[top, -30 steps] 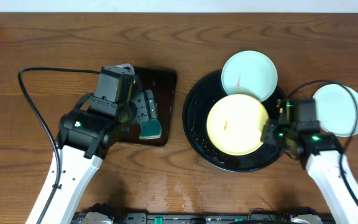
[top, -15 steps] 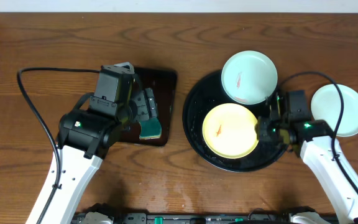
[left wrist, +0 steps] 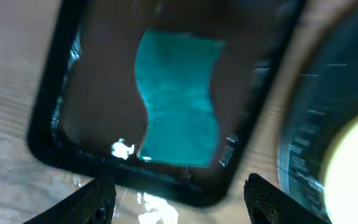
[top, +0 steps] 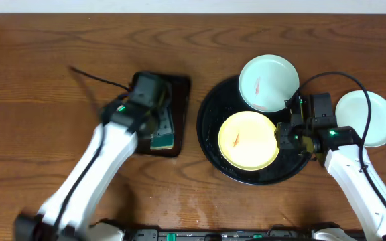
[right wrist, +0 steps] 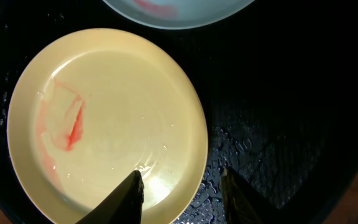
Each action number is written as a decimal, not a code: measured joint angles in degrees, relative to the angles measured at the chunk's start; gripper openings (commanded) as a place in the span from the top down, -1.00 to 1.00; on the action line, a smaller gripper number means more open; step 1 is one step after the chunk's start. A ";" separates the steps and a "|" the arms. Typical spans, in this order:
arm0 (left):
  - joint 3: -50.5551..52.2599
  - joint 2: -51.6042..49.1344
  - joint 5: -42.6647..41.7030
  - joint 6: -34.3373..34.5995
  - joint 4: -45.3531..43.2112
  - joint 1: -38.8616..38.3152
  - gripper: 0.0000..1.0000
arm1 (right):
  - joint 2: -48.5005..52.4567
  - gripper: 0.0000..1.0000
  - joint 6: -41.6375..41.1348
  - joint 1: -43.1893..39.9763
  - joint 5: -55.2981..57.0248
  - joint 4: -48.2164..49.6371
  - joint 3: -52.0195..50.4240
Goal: Clean dirty plates on tray and stack at the side
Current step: 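Grasp the green sponge with the left gripper and lift it, then scrub the yellow plate with the sponge while the right gripper holds it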
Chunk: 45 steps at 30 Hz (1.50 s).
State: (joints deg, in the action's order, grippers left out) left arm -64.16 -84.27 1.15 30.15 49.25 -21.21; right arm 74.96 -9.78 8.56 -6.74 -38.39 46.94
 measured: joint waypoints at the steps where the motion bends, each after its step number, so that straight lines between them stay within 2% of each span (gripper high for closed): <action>1: 0.28 -2.75 0.42 0.90 -1.05 0.04 -0.29 | 0.00 0.21 0.00 0.00 -0.02 -0.11 0.00; 4: 0.79 -10.03 0.79 3.02 -5.33 0.11 -0.11 | 0.00 0.22 0.00 0.00 -0.09 -0.24 0.00; 12: 0.74 -20.28 1.03 4.61 -11.13 0.11 0.07 | 0.00 0.25 0.00 0.00 -0.35 -0.22 0.00; 16: 0.37 -22.25 1.81 4.70 -11.74 0.09 0.71 | 0.00 0.26 0.00 0.00 -0.90 -0.31 0.00; 18: 0.26 -22.51 2.67 4.70 -11.23 0.17 0.85 | 0.00 0.26 0.00 0.00 -1.05 -0.48 0.00; 24: 0.13 -22.21 3.08 4.98 -10.29 0.46 0.85 | 0.00 0.29 0.00 0.00 -1.18 -0.83 0.00; 28: -0.11 -20.46 2.12 4.37 -8.00 0.50 0.85 | 0.00 0.39 -1.40 0.00 1.53 -0.90 -0.09; 32: -0.11 -14.53 -0.68 1.22 -6.82 0.42 0.85 | 0.35 0.39 -3.65 -0.02 4.52 1.14 -1.51; 34: -0.22 -8.37 -1.68 -0.98 -6.03 0.42 0.85 | 2.08 0.38 -4.11 -0.02 5.33 4.33 -2.99; 38: -0.33 -1.44 -3.72 -3.65 -5.75 0.37 0.85 | 6.86 0.39 -2.86 -0.02 2.62 9.94 -5.31; 42: -0.35 1.95 -5.33 -4.90 -5.77 -0.42 0.85 | 12.61 0.54 -1.75 -0.02 -0.63 12.79 -5.88; 45: -0.37 2.05 -7.13 -5.18 -6.21 -2.25 0.85 | 14.71 0.98 -2.14 -0.11 -1.09 13.70 -5.66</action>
State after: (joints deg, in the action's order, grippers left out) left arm -64.53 -82.21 -5.98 24.97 43.05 -23.46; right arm 89.67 -11.92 8.45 -7.84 -24.69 41.28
